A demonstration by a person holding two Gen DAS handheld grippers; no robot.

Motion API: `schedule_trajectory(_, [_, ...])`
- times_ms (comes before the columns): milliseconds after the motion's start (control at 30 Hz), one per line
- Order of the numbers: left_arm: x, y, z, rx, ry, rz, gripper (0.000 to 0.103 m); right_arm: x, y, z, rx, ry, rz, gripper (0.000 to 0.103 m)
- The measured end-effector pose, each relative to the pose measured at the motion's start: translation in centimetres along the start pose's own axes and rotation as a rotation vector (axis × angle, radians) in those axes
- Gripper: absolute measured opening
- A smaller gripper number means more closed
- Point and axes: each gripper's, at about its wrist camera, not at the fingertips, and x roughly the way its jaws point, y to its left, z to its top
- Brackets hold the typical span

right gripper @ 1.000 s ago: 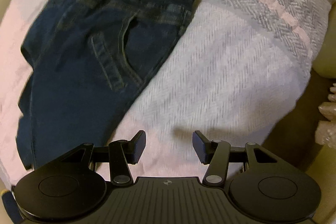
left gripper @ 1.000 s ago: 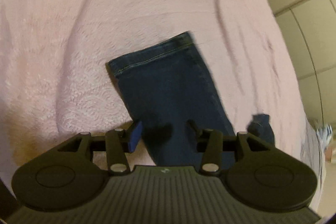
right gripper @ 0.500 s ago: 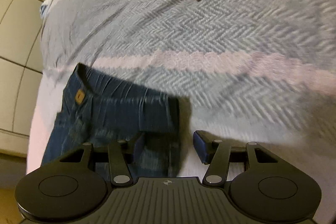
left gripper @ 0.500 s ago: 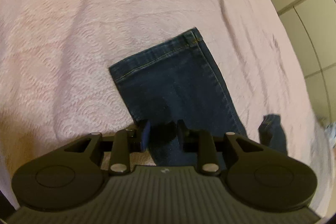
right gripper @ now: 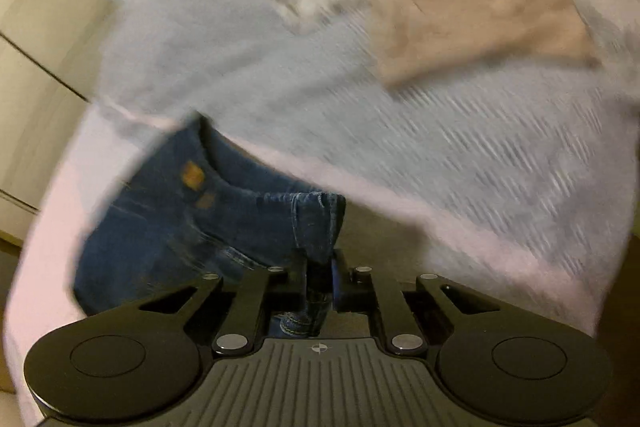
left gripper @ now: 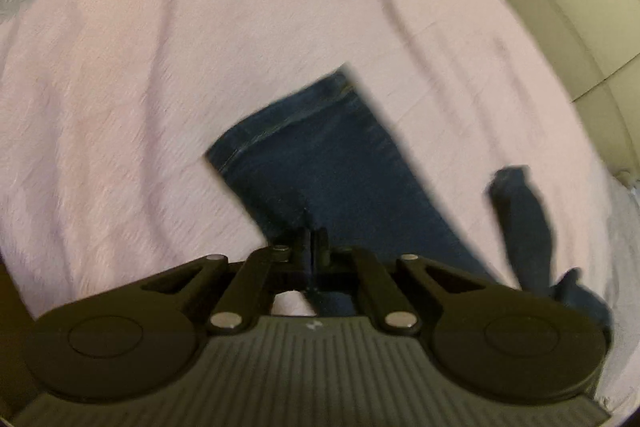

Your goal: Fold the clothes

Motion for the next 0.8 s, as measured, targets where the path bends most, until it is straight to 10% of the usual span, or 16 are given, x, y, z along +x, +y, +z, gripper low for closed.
schedule_trajectory(100, [-1.0, 0.5, -0.2, -0.058, -0.025, 0.03, 0.004, 1.2, -0.4, -0.3, 0.001, 0.029, -0.035, 0.015])
schedule_trajectory(200, [-3.7, -0.7, -0.3, -0.026, -0.061, 0.048, 0.02, -0.2, 0.9, 0.2, -0.071, 0.012, -0.139, 0.043])
schedule_trajectory(333, [-2.0, -6.0, -0.3, 0.021, -0.021, -0.095, 0.035, -3.3, 2.9, 1.7, -0.145, -0.142, -0.192, 0.051])
schedule_trajectory(567, [5.2, -15.2, 0.2, -0.031, 0.079, -0.367, 0.038, -0.3, 8.1, 2.1, -0.14, -0.064, 0.017, 0.058])
schedule_trajectory(800, [14.3, -20.2, 0.7, -0.178, 0.109, -0.388, 0.038, 3.9, 11.6, -0.4, -0.139, 0.042, 0.088, 0.058])
